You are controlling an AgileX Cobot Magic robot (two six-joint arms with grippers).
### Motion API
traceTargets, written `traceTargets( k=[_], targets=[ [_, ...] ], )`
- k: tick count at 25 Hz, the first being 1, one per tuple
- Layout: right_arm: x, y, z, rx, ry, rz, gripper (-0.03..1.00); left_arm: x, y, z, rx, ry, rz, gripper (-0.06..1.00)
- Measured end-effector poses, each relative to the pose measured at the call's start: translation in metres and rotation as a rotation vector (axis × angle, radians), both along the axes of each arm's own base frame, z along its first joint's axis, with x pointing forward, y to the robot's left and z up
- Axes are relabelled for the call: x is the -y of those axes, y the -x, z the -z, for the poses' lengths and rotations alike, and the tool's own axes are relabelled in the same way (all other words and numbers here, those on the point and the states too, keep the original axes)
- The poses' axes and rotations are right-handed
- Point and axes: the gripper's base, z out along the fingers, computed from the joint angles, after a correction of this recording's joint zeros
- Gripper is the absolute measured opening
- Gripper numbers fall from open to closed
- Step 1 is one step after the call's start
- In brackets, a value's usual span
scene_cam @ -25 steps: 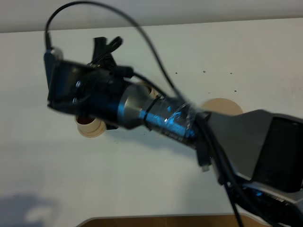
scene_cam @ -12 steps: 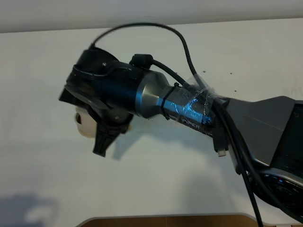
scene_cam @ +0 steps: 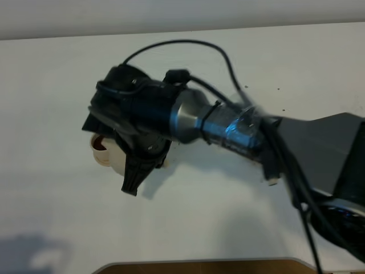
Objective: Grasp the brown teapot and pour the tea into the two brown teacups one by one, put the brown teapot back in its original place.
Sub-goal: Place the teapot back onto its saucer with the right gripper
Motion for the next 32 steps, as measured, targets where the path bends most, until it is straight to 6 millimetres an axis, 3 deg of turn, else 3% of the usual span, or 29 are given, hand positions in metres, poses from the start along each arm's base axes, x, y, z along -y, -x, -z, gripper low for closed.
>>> traceTargets(
  k=[6,9,14,20,27,32],
  targets=[
    [0.037,-0.01,-0.062,0.069,-0.103,0.084,0.12,0.0,0.0,0.0,0.0,0.0,0.0,0.5],
    [0.071,-0.018,-0.067,0.034,-0.104,0.171,0.12,0.0,0.0,0.0,0.0,0.0,0.0,0.5],
    [0.14,-0.032,-0.046,-0.067,-0.089,0.369,0.12,0.0,0.0,0.0,0.0,-0.001,0.0,0.5],
    [0.2,-0.041,-0.006,-0.109,-0.131,0.557,0.12,0.0,0.0,0.0,0.0,-0.001,0.0,0.5],
    [0.229,-0.036,0.03,-0.116,-0.149,0.654,0.12,0.0,0.0,0.0,0.0,-0.001,0.0,0.5],
    [0.239,-0.032,0.042,-0.125,-0.144,0.684,0.12,0.0,0.0,0.0,0.0,-0.001,0.0,0.5]
  ],
)
